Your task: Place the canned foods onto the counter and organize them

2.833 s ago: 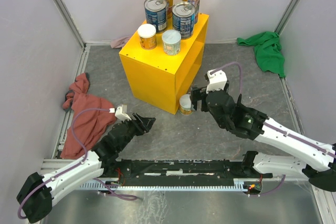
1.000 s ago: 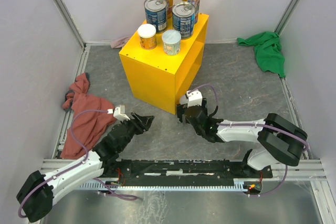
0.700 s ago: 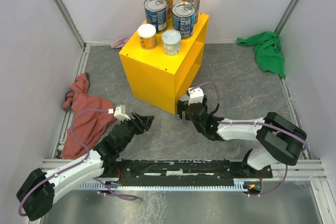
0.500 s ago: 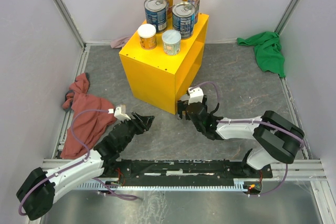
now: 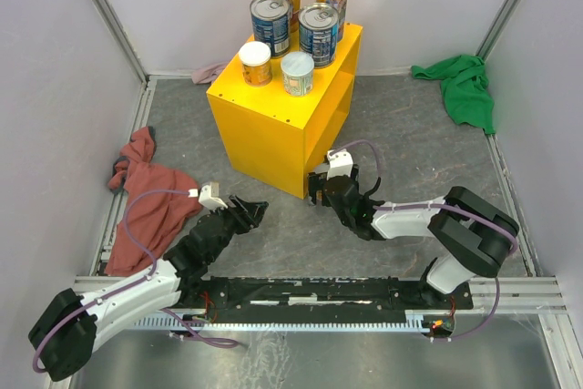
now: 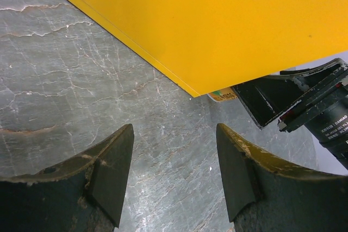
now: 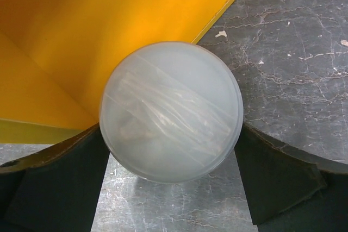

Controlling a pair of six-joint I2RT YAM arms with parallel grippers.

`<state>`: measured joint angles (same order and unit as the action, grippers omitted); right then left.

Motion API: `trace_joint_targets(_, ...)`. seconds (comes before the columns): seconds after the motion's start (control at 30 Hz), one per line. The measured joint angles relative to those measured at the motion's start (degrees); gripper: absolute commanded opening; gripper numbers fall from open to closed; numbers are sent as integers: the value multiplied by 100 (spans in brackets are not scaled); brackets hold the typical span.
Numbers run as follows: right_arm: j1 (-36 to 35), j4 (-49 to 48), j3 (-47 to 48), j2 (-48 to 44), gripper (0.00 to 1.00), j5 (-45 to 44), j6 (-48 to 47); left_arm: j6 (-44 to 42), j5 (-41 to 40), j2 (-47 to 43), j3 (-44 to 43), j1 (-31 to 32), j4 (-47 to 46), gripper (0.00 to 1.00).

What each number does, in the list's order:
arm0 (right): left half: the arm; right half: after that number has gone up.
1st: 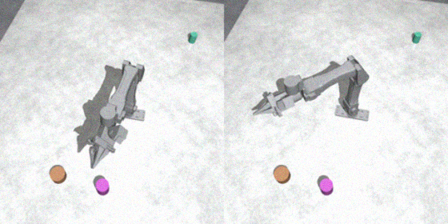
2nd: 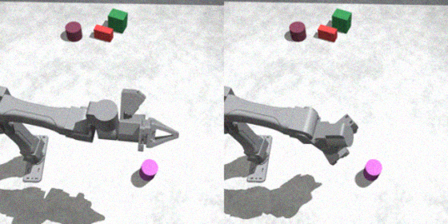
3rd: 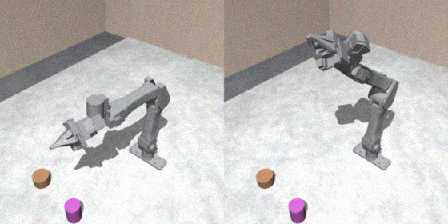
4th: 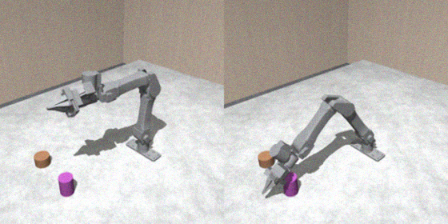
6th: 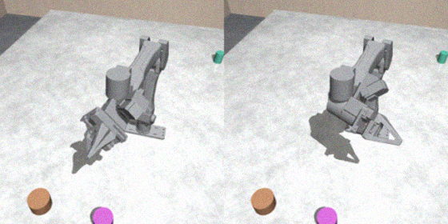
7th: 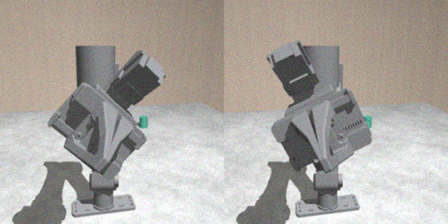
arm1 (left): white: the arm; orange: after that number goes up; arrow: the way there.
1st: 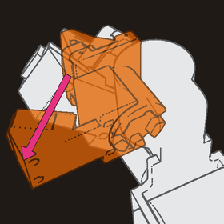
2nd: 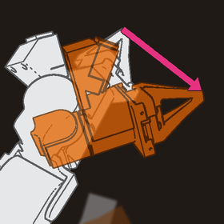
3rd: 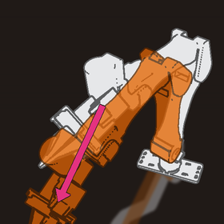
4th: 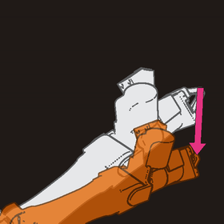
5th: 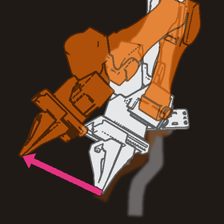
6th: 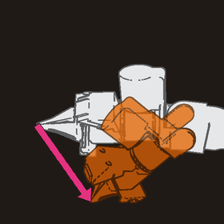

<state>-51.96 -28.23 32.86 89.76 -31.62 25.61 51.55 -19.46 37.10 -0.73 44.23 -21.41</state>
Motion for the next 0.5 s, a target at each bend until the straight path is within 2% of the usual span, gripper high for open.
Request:
trace_joint_targets(0.3, 37, -151, 0, 48, 88, 11, -37, 0, 2, 2, 0, 0, -2, 68)
trace_joint_targets(0.5, 37, -136, 0, 48, 73, -13, -162, 0, 2, 2, 0, 0, -2, 68)
